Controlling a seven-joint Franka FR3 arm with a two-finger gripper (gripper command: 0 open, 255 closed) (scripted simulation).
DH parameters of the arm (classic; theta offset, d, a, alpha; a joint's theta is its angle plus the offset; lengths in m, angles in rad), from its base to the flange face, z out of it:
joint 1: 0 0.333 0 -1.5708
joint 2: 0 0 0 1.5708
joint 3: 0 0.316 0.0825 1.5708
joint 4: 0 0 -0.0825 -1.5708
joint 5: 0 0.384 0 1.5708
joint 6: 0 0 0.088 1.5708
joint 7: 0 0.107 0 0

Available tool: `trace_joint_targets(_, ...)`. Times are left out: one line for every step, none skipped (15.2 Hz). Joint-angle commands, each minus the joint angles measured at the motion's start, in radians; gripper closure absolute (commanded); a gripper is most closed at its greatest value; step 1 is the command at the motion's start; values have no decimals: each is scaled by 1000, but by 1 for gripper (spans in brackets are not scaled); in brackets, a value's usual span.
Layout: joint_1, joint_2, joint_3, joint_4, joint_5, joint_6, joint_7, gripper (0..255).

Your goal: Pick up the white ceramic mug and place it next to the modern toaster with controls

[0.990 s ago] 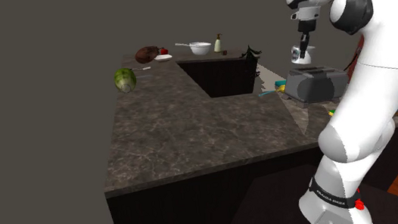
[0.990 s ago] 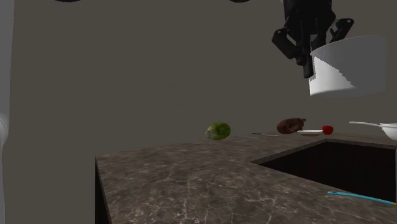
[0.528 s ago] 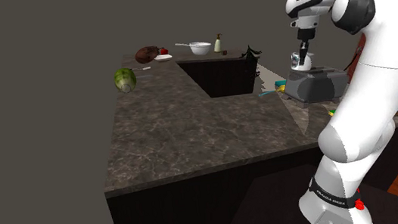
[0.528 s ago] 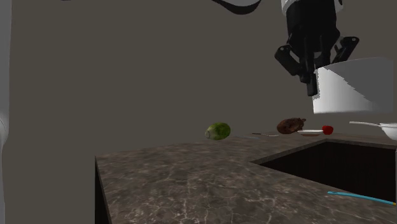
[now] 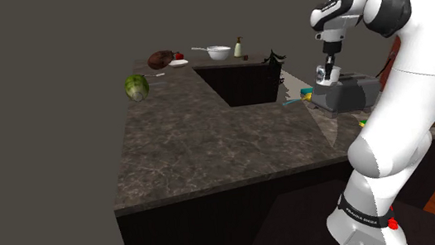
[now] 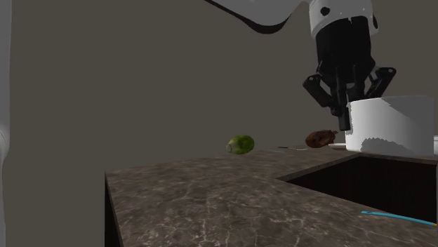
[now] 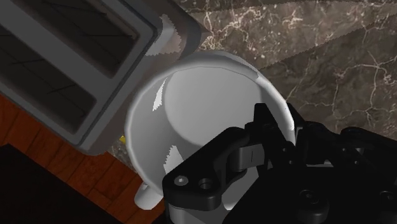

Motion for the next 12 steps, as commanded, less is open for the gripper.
trace_joint_targets(-1,1,-1,-26,0,27,1,255)
trace_joint_targets(-1,2,-1,-38,1,41,1,255)
trace_joint_targets(-2,4,-1,-50,1,54,2,255)
trace_joint_targets(-2,6,-1,-62,2,67,2,255)
trace_joint_targets(-2,8,-2,-73,3,80,3,255)
trace_joint_targets(-3,10,-2,-84,4,93,3,255)
trace_joint_targets(-3,13,-2,-95,5,106,3,255)
trace_joint_targets(-4,16,-2,-106,7,119,3,255)
trace_joint_targets(-4,19,-3,-117,8,133,3,255)
trace_joint_targets(-5,22,-3,-127,10,146,2,255)
trace_joint_targets(-5,26,-3,-137,12,159,2,255)
trace_joint_targets(-6,30,-4,-147,14,172,1,255)
